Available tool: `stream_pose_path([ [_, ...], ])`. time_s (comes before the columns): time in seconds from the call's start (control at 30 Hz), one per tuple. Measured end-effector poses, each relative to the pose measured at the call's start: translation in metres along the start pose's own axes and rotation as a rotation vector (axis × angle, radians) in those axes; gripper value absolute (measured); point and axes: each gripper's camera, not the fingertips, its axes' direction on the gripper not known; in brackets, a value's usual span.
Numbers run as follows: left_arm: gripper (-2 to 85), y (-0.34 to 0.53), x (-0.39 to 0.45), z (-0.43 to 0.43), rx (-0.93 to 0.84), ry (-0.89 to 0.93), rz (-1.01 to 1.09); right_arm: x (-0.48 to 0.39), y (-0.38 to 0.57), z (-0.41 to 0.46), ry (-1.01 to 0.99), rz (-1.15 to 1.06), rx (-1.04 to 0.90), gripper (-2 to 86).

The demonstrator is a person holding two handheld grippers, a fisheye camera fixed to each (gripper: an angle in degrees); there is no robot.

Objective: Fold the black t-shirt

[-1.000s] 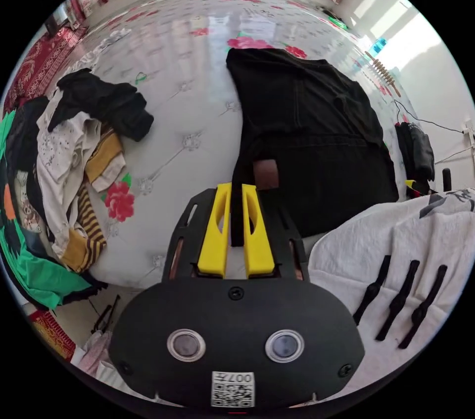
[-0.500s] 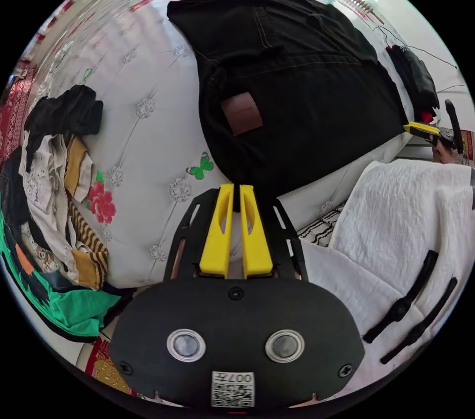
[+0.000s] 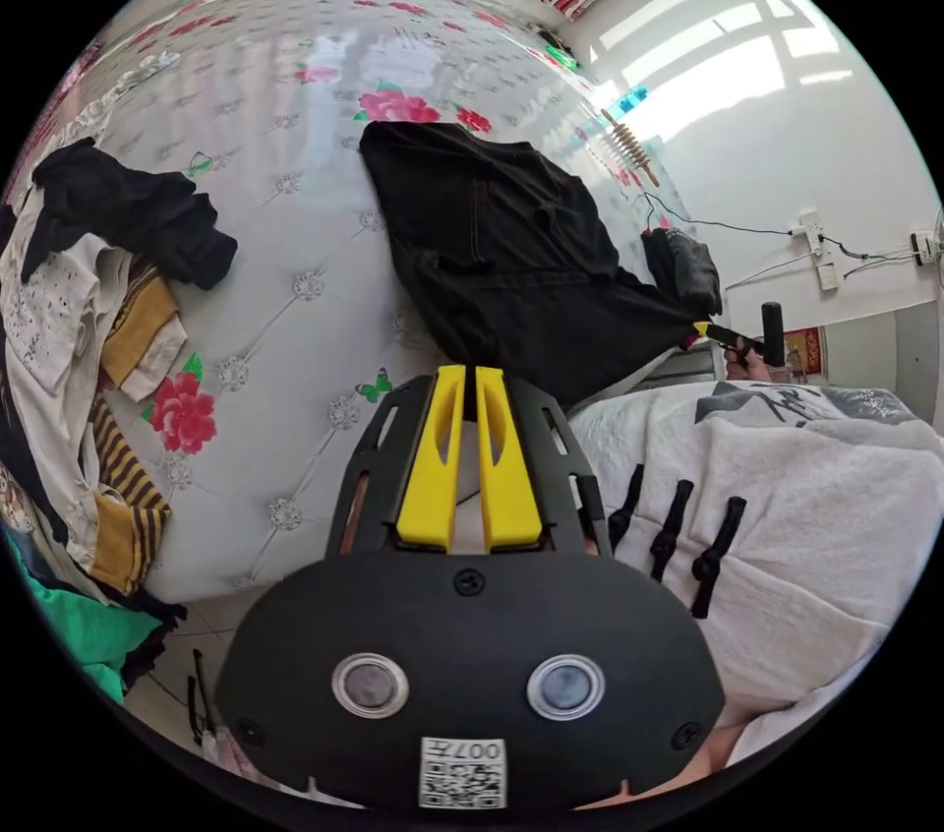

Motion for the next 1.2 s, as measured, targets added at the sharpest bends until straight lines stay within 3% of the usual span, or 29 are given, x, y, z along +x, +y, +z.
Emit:
stream_pose_path([
  [0.27, -0.4, -0.109, -0.066, -0.018, 0.143, 0.092, -0.076, 0.019, -0.125, -0.033, -0.269, 0.092, 0.214, -0.2],
  [0.43, 1.5, -0.191, -0.141, 0.017, 0.228, 0.147, -0.411, 0.031, -0.226, -0.003, -0.125, 0.154, 0.302, 0.2],
  [0.57, 6.7, -0.215, -0.161, 0.035, 0.298, 0.115, -0.409, 0.044, -0.277, 0.048, 0.052, 0.200, 0.264, 1.5],
  [0.7, 7.4, -0.202, -0.178, 0.051, 0.262, 0.078, -0.342, 0.050, -0.275, 0.080, 0.100, 0.172, 0.227, 4.1],
  [0.83, 7.4, -0.156, -0.182, 0.082, 0.162, -0.002, -0.325, 0.074, -0.232, 0.104, 0.060, 0.321, 0.236, 7.2],
  [0.97, 7.3, -0.126, -0.180, 0.106, 0.134, 0.044, -0.361, 0.089, -0.189, 0.131, -0.039, 0.512, 0.250, 8.4],
  [1.2, 7.6, -0.126, -0.193, 0.122, 0.128, 0.065, -0.402, 0.070, -0.209, 0.181, -0.071, 0.532, 0.204, 6.4],
])
